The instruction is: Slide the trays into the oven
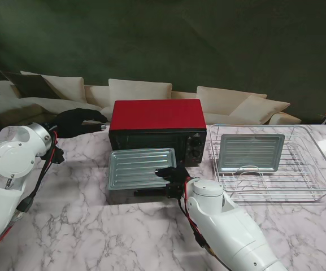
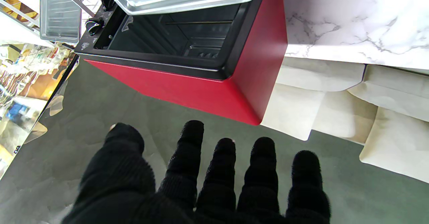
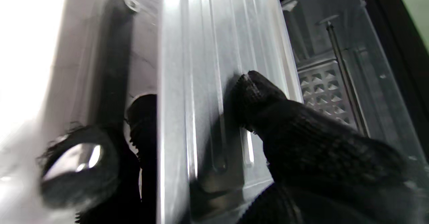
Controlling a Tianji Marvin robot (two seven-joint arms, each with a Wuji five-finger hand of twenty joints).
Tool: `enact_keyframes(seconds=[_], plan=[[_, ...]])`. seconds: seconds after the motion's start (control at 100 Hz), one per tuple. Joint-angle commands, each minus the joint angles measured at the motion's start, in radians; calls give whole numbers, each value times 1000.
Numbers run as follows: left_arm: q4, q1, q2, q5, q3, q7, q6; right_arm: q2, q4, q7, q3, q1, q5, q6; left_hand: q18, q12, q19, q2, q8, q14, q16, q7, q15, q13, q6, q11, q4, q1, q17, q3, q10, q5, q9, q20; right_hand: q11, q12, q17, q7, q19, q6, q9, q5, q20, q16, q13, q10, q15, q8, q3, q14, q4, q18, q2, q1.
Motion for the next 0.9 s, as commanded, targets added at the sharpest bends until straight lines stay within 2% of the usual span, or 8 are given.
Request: enact_keyframes(seconds=[0.0, 0.23, 0.54, 0.89], plan=[[-1, 0, 3, 3, -2, -18, -4, 0, 31, -16, 10, 14, -16, -2, -3, 10, -30, 35, 10, -2, 8, -4, -10, -11, 7, -2, -18, -20, -8, -32, 2, 18, 15, 22, 39, 14, -69, 189, 37, -218, -1, 143, 13, 24, 72, -15, 69, 81, 126, -171, 58, -76, 121, 117], [-1, 1, 2, 3, -2, -17, -4, 9, 22, -7, 30, 0, -28, 3, -3, 11, -31, 36, 10, -2, 8, -5, -10, -11, 8, -2, -18, -20, -8, -31, 2, 18, 17, 22, 38, 19, -69, 188, 36, -216, 0, 143, 14, 25, 73, -13, 70, 88, 128, -171, 58, -76, 121, 118], [6, -8, 3, 0, 3, -18, -9, 31, -32, 19, 62, -44, -46, 35, -4, 11, -32, 36, 10, -2, 8, -5, -10, -10, 7, -2, -18, -21, -7, -31, 0, 17, 18, 23, 37, 22, -70, 185, 33, -208, 1, 142, 15, 24, 72, -5, 70, 90, 132, -168, 58, -67, 120, 120], [10, -15, 3, -1, 6, -22, -11, 23, -53, -29, 84, -65, -31, 58, -4, 11, -33, 35, 10, -2, 8, -5, -10, -10, 7, -2, -18, -21, -7, -31, 2, 17, 18, 23, 33, 20, -72, 181, 27, -202, 2, 139, 14, 21, 72, 0, 61, 90, 129, -164, 55, -59, 119, 124]])
